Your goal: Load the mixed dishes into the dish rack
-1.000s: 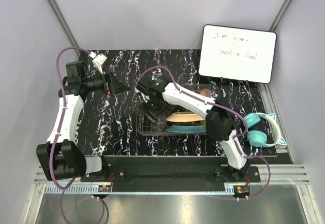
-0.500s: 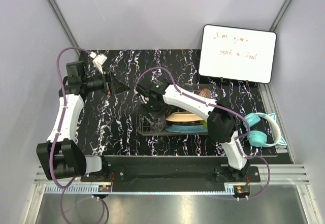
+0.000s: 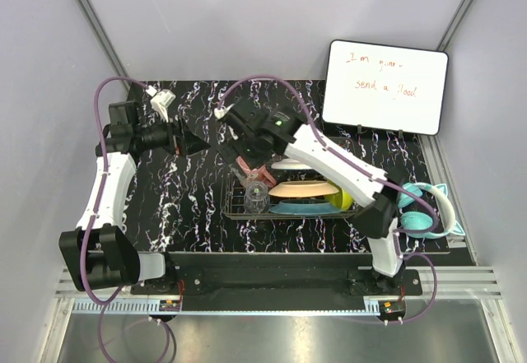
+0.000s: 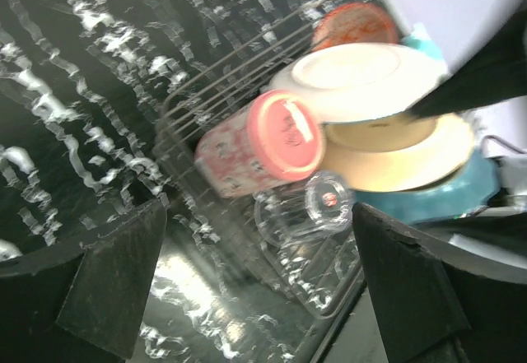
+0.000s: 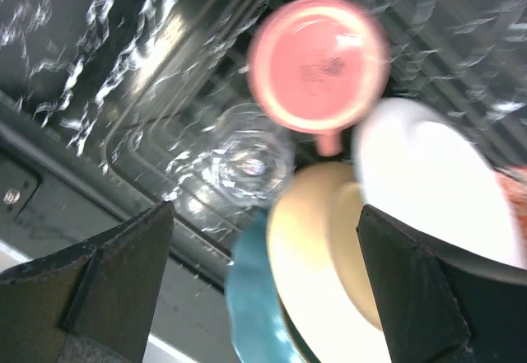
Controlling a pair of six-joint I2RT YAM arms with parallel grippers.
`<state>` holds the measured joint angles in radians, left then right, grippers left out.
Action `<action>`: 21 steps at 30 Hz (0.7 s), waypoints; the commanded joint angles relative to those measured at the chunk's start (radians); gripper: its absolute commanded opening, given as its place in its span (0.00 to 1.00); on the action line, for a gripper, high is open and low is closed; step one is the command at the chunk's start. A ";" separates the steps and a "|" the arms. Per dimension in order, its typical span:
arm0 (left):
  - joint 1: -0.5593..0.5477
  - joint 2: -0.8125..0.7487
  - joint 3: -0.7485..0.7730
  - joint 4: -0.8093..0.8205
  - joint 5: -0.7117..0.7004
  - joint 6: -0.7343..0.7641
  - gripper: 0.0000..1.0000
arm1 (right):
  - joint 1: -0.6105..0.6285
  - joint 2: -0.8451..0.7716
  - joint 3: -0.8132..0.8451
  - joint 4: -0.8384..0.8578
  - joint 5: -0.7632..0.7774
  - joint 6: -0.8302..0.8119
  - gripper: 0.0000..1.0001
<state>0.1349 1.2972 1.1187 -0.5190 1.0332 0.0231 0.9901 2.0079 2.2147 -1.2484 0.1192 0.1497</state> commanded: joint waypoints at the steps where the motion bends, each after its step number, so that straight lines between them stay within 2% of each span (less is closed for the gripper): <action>1: 0.002 -0.010 0.023 -0.090 -0.160 0.133 0.99 | 0.004 -0.240 -0.103 0.146 0.215 0.043 1.00; 2: -0.001 -0.009 0.039 -0.110 -0.185 0.142 0.99 | 0.002 -0.292 -0.241 0.200 0.282 0.050 1.00; 4: -0.026 -0.010 0.061 -0.172 -0.278 0.167 0.99 | -0.028 -0.443 -0.372 0.306 0.301 0.076 1.00; 8: -0.089 -0.038 0.086 -0.240 -0.383 0.184 0.99 | -0.152 -0.647 -0.685 0.377 0.174 0.148 1.00; 10: -0.127 -0.074 0.069 -0.240 -0.429 0.179 0.99 | -0.174 -0.748 -0.810 0.412 0.177 0.165 1.00; 13: -0.159 -0.108 0.062 -0.230 -0.464 0.146 0.99 | -0.174 -0.819 -0.877 0.420 0.171 0.203 1.00; 21: -0.199 -0.167 0.066 -0.223 -0.524 0.069 0.99 | -0.174 -0.825 -0.860 0.420 0.203 0.237 1.00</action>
<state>-0.0437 1.1706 1.1610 -0.7624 0.5735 0.1284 0.8116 1.1877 1.3338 -0.8913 0.2966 0.3595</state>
